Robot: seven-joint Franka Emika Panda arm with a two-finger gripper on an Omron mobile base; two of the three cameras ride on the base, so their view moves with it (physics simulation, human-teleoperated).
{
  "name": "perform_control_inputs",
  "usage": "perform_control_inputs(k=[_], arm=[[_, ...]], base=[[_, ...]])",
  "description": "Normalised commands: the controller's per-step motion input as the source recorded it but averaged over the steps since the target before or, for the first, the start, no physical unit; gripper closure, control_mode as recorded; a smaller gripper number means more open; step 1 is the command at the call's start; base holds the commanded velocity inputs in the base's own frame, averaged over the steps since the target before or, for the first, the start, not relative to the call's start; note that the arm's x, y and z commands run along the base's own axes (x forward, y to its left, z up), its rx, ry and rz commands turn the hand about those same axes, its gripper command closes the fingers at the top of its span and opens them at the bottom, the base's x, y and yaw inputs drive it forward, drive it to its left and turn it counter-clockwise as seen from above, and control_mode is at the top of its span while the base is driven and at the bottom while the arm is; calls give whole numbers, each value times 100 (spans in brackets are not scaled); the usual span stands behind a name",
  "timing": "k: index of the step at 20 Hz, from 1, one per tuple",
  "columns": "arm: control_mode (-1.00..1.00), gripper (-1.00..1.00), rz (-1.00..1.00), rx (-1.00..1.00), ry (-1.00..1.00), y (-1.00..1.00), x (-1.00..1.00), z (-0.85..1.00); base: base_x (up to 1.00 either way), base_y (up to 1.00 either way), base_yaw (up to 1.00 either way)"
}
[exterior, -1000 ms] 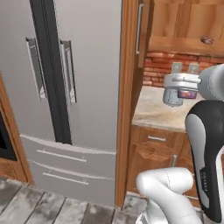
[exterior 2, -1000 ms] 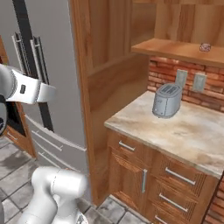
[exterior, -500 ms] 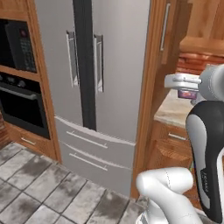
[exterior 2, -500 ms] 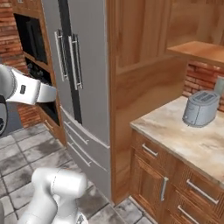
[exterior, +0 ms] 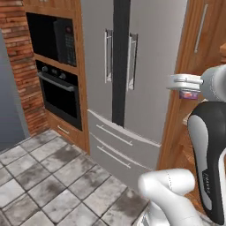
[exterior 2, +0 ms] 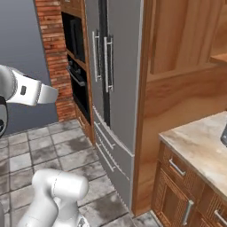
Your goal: Pick the avocado and bread from the counter and place them on the plate. Then pick the jam from the cabinet and place it next to the plate. Lastly close the cabinet door.
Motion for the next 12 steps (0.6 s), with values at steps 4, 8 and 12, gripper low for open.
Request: perform_control_inputs(k=[4, 8, 12], arm=[[100, 100, 0, 0, 0, 0, 0, 0], [100, 100, 0, 0, 0, 0, 0, 0], [100, 100, 0, 0, 0, 0, 0, 0]], base=[[0, 0, 40], [0, 0, 40], [0, 0, 40]])
